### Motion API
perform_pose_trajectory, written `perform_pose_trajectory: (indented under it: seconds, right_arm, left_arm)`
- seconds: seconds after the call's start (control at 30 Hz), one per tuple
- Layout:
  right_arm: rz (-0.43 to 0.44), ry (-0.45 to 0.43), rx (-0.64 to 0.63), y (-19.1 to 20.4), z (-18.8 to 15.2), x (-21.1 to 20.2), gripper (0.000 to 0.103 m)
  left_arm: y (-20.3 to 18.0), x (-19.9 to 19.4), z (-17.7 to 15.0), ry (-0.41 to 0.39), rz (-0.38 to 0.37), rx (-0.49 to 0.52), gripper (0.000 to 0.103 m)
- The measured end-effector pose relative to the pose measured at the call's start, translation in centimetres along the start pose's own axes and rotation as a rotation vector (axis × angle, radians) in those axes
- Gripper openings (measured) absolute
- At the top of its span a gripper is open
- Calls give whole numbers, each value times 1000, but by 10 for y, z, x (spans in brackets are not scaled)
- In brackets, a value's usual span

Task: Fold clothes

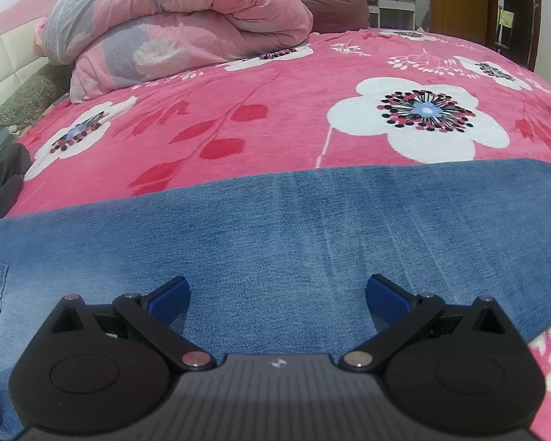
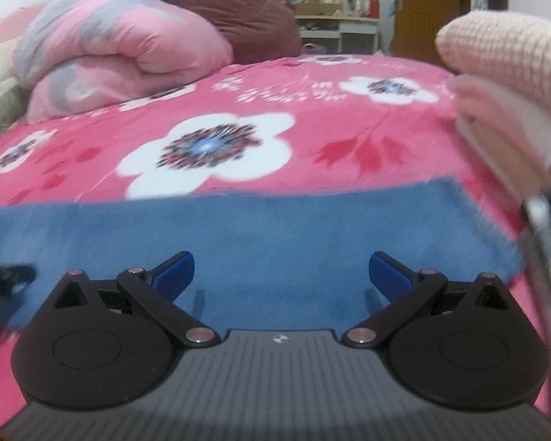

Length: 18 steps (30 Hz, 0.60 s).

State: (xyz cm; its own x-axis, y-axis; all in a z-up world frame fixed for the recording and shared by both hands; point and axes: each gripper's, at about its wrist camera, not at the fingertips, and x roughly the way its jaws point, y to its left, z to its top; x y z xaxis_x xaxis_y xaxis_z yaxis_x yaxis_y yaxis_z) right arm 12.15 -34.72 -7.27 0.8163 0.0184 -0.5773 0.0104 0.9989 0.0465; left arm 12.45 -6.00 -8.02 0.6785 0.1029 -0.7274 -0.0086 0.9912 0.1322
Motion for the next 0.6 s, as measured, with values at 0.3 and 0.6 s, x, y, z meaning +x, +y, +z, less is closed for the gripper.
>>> perform_pose_trajectory:
  seconds: [0.3,0.6]
  right_arm:
    - [-89,78,80,-42,-13,27,102]
    - [42,15,443,-55,-51,-58,102]
  left_arm:
    - [3,1,0,-1,-19,-6,103]
    - [8,2,-5,-29,-51,-18,103]
